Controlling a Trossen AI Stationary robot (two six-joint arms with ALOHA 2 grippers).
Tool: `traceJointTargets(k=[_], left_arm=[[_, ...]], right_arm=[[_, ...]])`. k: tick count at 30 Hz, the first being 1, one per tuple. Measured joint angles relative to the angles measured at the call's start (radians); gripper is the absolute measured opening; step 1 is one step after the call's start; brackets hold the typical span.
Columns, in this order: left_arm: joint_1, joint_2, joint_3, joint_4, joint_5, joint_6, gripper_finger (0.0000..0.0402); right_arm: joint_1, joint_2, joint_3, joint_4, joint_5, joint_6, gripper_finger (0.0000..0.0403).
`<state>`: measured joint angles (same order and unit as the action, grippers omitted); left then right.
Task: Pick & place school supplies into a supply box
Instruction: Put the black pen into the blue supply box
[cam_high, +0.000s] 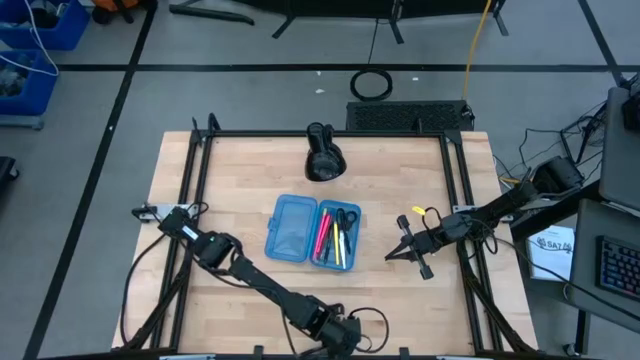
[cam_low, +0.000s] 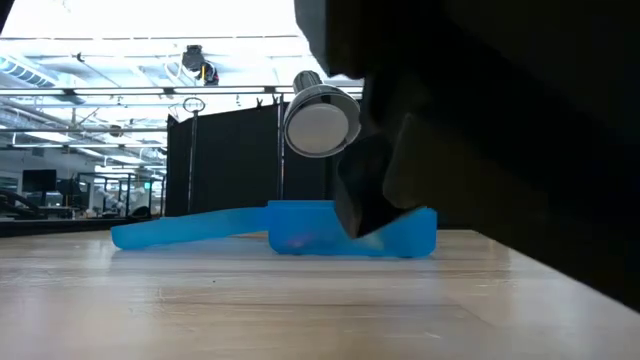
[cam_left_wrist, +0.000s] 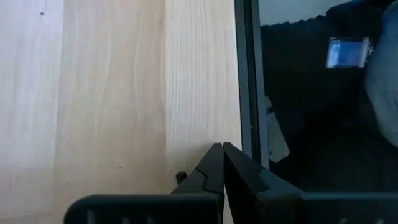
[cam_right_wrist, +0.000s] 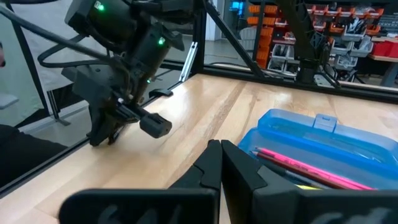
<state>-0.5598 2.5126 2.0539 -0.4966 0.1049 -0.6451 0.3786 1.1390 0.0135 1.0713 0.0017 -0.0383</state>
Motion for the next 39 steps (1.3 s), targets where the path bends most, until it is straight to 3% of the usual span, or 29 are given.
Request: traceJointTargets(k=[15, 28, 39], left_arm=[[-0.004, -0.005, 0.005, -0.273, 0.019, -0.051, 0.0016], [-0.006, -0.012, 0.006, -0.446, -0.077, -0.175, 0.0014], [-0.012, -0.022, 0.006, -0.512, -0.160, -0.171, 0.0018]], right_arm=[[0.000, 0.000, 0.000, -0.007, 0.001, 0.004, 0.0000], [0.000, 0.000, 0.000, -0.007, 0.001, 0.019, 0.0000], [0.000, 0.000, 0.000, -0.008, 0.001, 0.019, 0.0000]])
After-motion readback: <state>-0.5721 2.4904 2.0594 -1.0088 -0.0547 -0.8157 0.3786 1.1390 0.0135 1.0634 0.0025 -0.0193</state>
